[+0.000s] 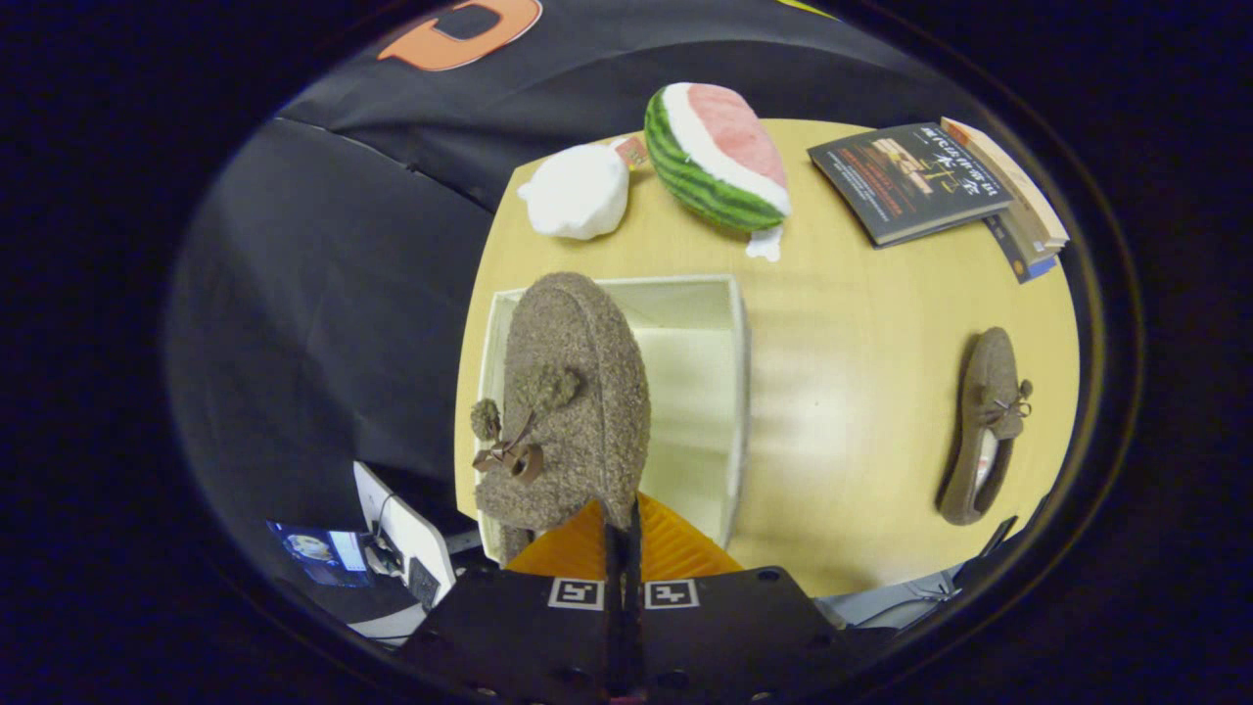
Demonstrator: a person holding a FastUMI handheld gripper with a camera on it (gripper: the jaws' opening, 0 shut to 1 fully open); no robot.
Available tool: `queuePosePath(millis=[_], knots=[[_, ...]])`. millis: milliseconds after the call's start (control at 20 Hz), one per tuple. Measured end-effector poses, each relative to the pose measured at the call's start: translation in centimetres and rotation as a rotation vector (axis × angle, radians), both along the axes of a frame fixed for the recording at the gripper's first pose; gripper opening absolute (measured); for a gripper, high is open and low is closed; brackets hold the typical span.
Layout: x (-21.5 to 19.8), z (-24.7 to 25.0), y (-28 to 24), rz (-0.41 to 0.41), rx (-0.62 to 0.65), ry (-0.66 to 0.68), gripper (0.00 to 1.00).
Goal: Open the storage box then place both shoes into the box .Put the left shoe in first, then the right shoe, with the right side of both shoes facing outward in a uniform manner.
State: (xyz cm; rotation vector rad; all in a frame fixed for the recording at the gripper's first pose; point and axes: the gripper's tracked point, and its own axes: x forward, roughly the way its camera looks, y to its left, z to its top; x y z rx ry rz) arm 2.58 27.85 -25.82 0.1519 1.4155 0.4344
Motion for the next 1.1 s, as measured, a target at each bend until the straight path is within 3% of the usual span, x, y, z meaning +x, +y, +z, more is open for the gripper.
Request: queuePosePath(millis=[350, 850, 1050, 1100], knots=[[0.9, -8.3, 5.1, -0.101, -0.115, 0.06, 0.01], [1.0, -14.2, 5.7, -0.054, -0.235, 0.032, 0.01], [0.4, -13.3, 6.1, -0.022, -0.197, 0.03, 0.11], [0.0, -12.6, 6.2, -0.022, -0.175, 0.036, 0.22]])
